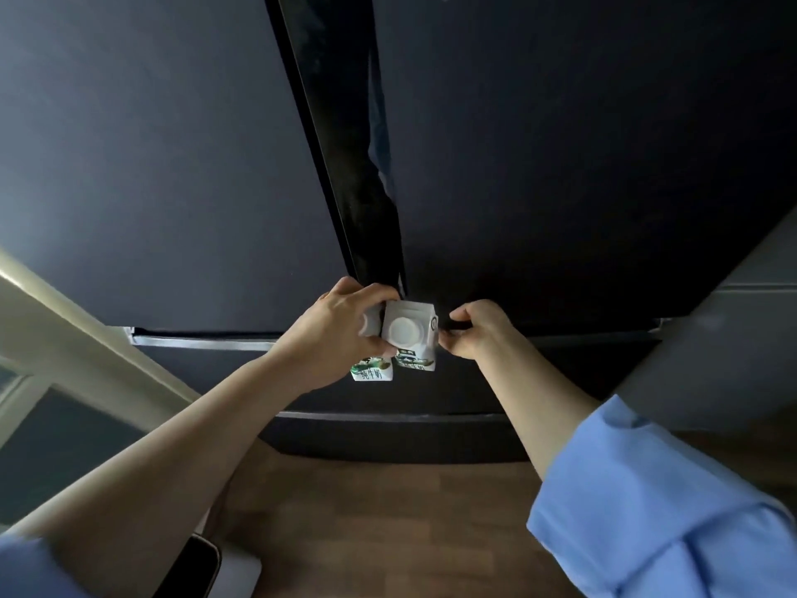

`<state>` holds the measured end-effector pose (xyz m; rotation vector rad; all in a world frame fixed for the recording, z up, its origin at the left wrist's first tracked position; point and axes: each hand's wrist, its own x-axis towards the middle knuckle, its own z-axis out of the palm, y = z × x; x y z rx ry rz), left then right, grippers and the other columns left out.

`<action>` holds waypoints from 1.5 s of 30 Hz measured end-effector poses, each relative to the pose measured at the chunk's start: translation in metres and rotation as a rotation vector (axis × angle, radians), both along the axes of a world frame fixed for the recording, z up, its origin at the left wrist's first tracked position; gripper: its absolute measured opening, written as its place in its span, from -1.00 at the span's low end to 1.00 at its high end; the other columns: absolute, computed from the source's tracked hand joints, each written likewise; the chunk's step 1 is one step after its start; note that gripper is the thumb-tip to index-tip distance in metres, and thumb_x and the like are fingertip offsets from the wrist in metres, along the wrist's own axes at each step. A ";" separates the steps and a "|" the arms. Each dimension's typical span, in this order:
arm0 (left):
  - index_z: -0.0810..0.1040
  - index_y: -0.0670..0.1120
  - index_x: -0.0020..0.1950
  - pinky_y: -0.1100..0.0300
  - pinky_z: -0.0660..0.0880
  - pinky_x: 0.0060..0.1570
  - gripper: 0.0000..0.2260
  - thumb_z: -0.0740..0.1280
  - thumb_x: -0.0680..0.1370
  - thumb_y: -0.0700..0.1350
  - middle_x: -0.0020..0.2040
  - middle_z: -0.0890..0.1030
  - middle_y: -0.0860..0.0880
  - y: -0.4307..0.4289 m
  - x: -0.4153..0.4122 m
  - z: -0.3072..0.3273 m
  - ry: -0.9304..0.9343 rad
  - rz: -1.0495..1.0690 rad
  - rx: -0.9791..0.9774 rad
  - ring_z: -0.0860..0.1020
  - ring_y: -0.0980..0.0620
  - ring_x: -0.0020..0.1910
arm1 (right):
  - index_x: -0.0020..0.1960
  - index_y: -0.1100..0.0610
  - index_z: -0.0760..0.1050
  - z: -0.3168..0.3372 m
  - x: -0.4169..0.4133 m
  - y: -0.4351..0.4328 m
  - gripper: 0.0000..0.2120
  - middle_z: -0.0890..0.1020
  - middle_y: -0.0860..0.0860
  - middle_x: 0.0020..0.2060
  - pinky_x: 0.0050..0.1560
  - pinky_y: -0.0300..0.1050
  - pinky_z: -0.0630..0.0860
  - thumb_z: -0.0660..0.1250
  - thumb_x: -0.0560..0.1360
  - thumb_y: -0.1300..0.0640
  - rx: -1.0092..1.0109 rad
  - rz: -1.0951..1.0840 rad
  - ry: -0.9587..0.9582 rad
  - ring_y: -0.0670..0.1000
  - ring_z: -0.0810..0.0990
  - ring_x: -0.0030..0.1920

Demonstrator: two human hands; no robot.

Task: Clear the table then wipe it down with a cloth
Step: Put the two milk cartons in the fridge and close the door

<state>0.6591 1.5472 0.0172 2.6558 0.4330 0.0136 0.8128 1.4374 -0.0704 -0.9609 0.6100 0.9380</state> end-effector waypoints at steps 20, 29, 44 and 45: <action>0.37 0.17 0.31 0.08 0.50 0.07 -0.47 0.47 0.40 0.00 0.19 0.38 0.03 -0.003 -0.042 0.050 -0.020 -0.102 0.004 0.45 -0.01 0.09 | -0.07 0.26 0.48 0.014 -0.069 -0.028 -0.85 0.47 0.18 0.04 0.27 -0.01 0.46 0.13 0.50 0.37 -0.202 -0.002 -0.081 0.11 0.46 0.08; 0.40 0.12 0.28 0.13 0.46 -0.02 -0.48 0.50 0.37 -0.01 0.12 0.39 0.02 -0.054 -0.142 0.126 -0.167 -0.042 0.080 0.48 -0.01 -0.02 | -0.27 0.10 0.56 0.165 -0.173 -0.081 -0.74 0.61 0.00 -0.30 -0.30 -0.25 0.46 0.18 0.47 0.32 -0.435 0.400 -1.174 -0.05 0.55 -0.29; 0.39 0.12 0.30 0.02 0.48 0.07 -0.43 0.51 0.35 0.04 0.18 0.44 -0.04 -0.060 -0.242 0.210 -0.301 0.090 0.266 0.51 -0.08 0.04 | 0.25 0.19 0.46 0.288 -0.256 -0.094 -0.65 0.46 0.12 0.30 0.51 0.10 -0.05 0.14 0.49 0.28 -1.351 0.882 -2.547 0.15 0.19 0.48; 0.39 0.11 0.30 0.03 0.49 0.06 -0.43 0.51 0.35 0.04 0.17 0.44 -0.04 -0.057 -0.244 0.212 -0.313 0.092 0.272 0.51 -0.09 0.02 | 0.24 0.18 0.47 0.291 -0.255 -0.092 -0.65 0.47 0.12 0.28 0.51 0.13 -0.06 0.14 0.49 0.27 -1.451 0.906 -2.508 0.16 0.22 0.46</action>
